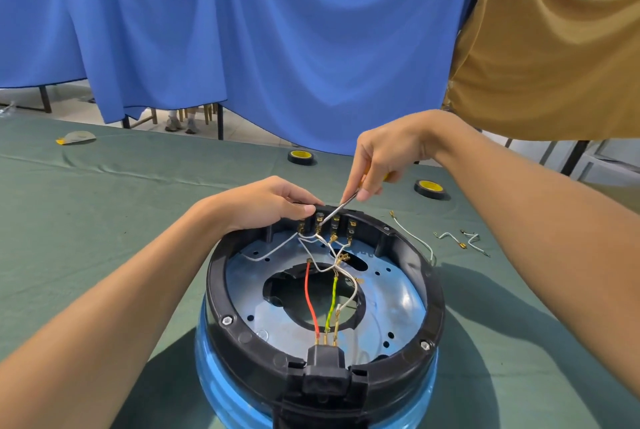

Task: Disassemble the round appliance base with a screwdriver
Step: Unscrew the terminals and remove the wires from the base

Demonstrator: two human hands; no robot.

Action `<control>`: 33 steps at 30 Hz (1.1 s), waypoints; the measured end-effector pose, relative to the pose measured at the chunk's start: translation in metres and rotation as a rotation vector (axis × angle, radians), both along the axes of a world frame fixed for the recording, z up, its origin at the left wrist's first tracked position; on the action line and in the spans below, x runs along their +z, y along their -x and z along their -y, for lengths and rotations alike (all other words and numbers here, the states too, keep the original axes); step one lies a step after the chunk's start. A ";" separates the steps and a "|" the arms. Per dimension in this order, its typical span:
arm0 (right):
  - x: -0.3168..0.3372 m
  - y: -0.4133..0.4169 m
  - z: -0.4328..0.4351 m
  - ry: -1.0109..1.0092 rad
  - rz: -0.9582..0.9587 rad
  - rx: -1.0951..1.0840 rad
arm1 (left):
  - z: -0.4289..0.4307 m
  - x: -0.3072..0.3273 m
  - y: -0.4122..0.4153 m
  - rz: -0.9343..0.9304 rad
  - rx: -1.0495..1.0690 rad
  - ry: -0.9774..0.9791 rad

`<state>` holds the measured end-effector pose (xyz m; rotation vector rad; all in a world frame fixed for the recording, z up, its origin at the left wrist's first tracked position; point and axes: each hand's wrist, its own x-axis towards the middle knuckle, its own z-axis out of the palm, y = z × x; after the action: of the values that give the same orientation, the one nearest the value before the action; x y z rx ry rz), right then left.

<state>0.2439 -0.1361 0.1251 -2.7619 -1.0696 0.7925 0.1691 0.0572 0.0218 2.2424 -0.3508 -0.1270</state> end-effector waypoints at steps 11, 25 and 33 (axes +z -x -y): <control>-0.007 0.008 0.015 -0.132 -0.012 -0.125 | 0.000 0.001 0.000 -0.039 -0.066 0.043; -0.089 0.037 0.022 -1.148 0.434 -0.710 | 0.000 -0.001 -0.001 -0.014 -0.072 0.015; -0.093 0.040 0.009 -1.101 0.633 -0.644 | 0.000 -0.001 -0.001 -0.018 -0.078 0.018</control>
<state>0.2044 -0.1455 0.0323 -2.0706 -0.3429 -0.6235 0.1704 0.0574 0.0208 2.2089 -0.4277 -0.1843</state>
